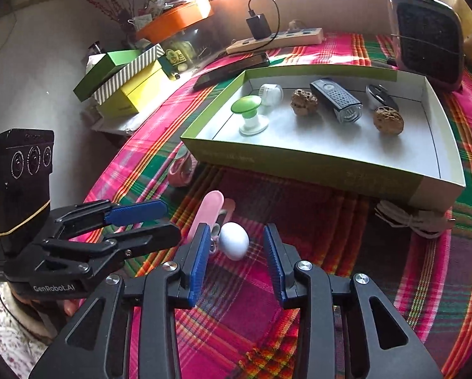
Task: Organize objects
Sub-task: 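Move the left tool to another pink clip while the right tool holds its clip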
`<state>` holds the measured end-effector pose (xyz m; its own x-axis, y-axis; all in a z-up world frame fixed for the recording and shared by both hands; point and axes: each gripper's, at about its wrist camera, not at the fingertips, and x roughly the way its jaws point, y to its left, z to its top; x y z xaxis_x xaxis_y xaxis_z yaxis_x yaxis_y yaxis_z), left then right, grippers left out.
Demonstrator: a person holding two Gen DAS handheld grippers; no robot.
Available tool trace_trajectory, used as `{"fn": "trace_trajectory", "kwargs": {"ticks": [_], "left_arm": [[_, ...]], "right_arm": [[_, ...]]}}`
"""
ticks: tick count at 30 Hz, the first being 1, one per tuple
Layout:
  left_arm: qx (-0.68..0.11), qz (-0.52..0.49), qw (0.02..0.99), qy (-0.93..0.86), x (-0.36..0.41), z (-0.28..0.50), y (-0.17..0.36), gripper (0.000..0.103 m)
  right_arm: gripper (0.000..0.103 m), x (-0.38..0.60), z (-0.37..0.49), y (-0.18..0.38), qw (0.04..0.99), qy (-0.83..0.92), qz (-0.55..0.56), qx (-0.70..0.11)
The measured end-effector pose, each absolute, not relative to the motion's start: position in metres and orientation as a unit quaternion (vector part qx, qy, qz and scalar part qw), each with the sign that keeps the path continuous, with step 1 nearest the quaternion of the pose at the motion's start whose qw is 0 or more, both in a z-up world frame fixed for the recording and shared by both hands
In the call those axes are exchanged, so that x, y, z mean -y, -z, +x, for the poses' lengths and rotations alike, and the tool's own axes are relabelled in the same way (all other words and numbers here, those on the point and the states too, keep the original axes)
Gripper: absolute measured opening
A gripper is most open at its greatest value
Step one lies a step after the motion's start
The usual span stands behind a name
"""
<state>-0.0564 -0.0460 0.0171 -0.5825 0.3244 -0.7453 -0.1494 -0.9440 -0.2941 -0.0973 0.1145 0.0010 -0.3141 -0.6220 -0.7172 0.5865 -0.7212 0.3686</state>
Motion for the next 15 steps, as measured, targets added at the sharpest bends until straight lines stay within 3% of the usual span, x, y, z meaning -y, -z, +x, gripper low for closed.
{"fn": "trace_trajectory", "kwargs": {"ticks": [4, 6, 8, 15], "left_arm": [[0.104, -0.436, 0.148, -0.882, 0.042, -0.056, -0.019, 0.046], [0.096, -0.437, 0.15, -0.882, 0.038, -0.056, -0.018, 0.046], [0.083, -0.443, 0.149, -0.88, 0.034, -0.057, -0.017, 0.046], [0.026, -0.444, 0.14, -0.885, 0.014, -0.058, -0.012, 0.046]], "right_arm": [[0.036, -0.117, -0.1, 0.001, 0.382, 0.802, 0.457, 0.034], [0.025, -0.116, -0.099, 0.0, 0.387, 0.802, 0.454, 0.034], [0.021, -0.115, -0.099, 0.0, 0.387, 0.801, 0.455, 0.033], [0.02, -0.119, -0.1, -0.002, 0.384, 0.802, 0.454, 0.054]]}}
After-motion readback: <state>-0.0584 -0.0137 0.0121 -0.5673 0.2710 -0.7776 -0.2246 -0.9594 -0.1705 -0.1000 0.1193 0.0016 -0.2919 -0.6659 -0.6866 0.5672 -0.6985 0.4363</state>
